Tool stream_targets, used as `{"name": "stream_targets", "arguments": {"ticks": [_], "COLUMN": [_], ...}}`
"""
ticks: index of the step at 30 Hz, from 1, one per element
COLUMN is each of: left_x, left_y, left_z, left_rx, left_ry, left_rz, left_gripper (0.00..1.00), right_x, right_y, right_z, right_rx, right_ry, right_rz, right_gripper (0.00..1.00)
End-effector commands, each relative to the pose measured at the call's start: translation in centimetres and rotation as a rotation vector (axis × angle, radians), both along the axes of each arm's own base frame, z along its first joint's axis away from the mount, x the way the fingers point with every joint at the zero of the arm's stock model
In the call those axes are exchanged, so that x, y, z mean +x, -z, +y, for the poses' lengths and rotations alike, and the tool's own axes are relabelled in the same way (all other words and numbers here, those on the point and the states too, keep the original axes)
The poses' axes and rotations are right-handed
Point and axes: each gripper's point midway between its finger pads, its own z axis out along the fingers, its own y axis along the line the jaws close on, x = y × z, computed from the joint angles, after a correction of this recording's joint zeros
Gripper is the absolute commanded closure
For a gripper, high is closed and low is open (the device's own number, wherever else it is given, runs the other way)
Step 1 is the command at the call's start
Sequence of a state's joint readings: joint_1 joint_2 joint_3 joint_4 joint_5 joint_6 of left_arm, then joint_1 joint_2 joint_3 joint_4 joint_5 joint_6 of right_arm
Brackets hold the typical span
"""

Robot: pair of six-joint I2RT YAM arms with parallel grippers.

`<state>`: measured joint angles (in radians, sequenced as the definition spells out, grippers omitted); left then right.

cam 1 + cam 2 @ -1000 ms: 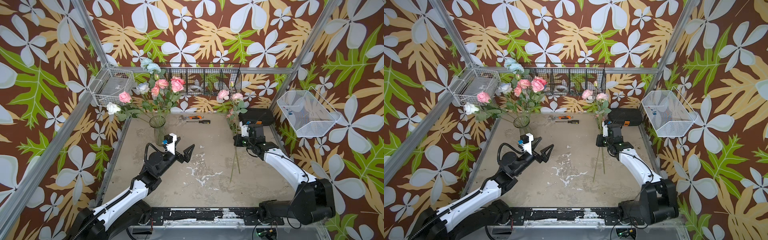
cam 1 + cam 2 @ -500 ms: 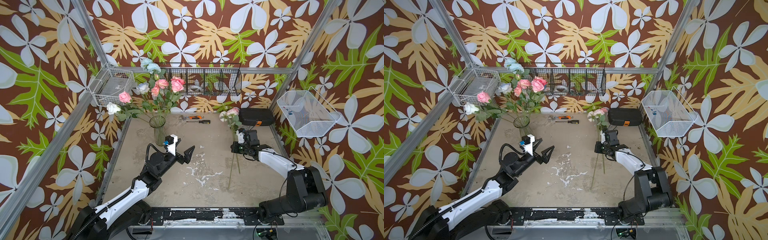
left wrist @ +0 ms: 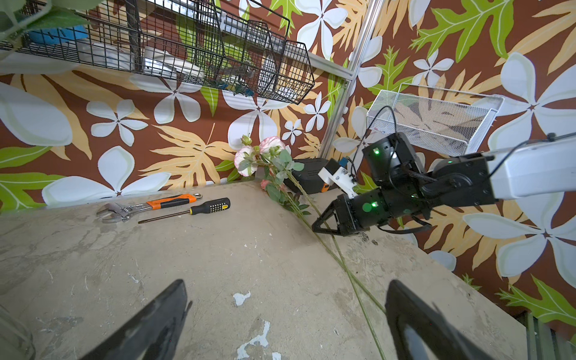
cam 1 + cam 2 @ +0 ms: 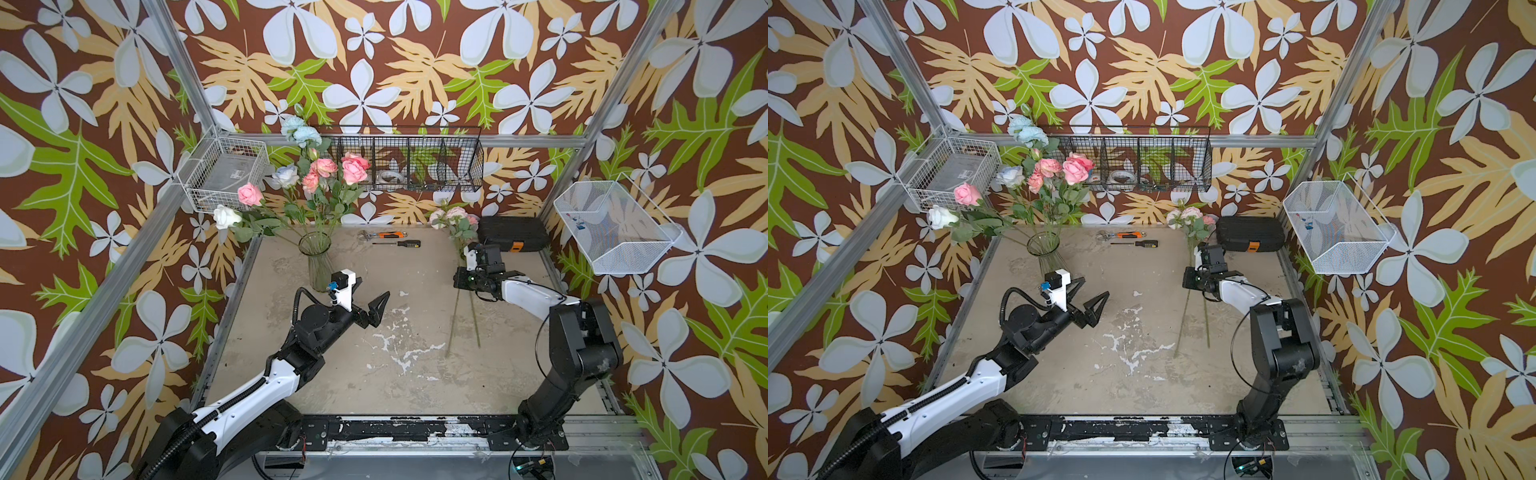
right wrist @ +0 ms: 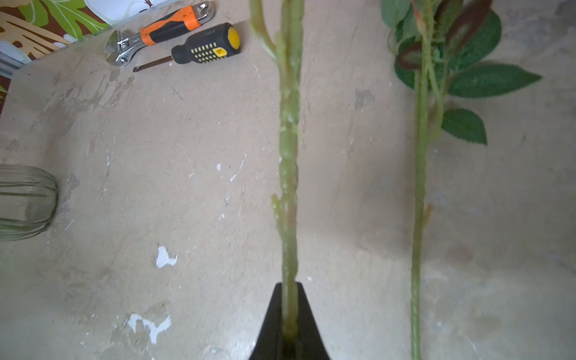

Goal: Pick out pink flowers from the vase
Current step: Place the flower at the center of the board.

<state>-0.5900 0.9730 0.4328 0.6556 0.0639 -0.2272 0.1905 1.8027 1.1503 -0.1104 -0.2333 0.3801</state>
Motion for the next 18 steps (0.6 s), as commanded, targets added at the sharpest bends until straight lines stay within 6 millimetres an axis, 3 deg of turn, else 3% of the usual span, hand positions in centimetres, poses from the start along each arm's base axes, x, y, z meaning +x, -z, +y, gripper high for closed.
{"name": "stream_targets", "arguments": {"ticks": [1,4,5,7,8,11,12,14,18], "left_x": [0.1,0.0,0.0,0.1,0.2,0.5,0.7,1.1,2.4], "left_y": [-0.9,-0.8,-0.7,-0.4,-0.3,-0.3,-0.2,-0.1,-0.4], "left_z": [0.7,1.0,1.1,1.1,1.2,1.2,1.3,1.6,4.1], "left_rx": [-0.011,-0.01,-0.008,-0.003,-0.001,0.002,0.004,0.005,-0.035], "left_ry": [-0.034,-0.048,-0.053,-0.058,-0.061,-0.073,-0.084,-0.113,-0.276], "left_rz": [-0.043,-0.047,-0.047,-0.047,-0.045,-0.045,-0.042,-0.043,-0.032], "left_gripper": [0.0,0.0,0.0,0.0,0.0,0.0,0.0,0.0,0.0], "right_x": [0.3,0.6,0.6,0.6,0.7,0.9,1.1,1.3,1.1], "right_y": [1.8,2.3,2.3,2.2,2.1,1.1,0.3,-1.6,-7.7], "right_z": [-1.4,-2.4,-2.5,-2.7,-2.9,-3.8,-3.9,-3.7,-2.9], "right_rx": [-0.117,-0.18,-0.183,-0.195,-0.204,-0.241,-0.24,-0.214,-0.145], "right_ry": [0.009,0.03,0.034,0.043,0.05,0.086,0.101,0.112,0.153], "right_rz": [0.071,0.095,0.094,0.095,0.096,0.09,0.074,0.03,-0.125], "right_gripper": [1.0,1.0,0.94,0.61,0.5,0.43,0.35,0.05,0.03]}}
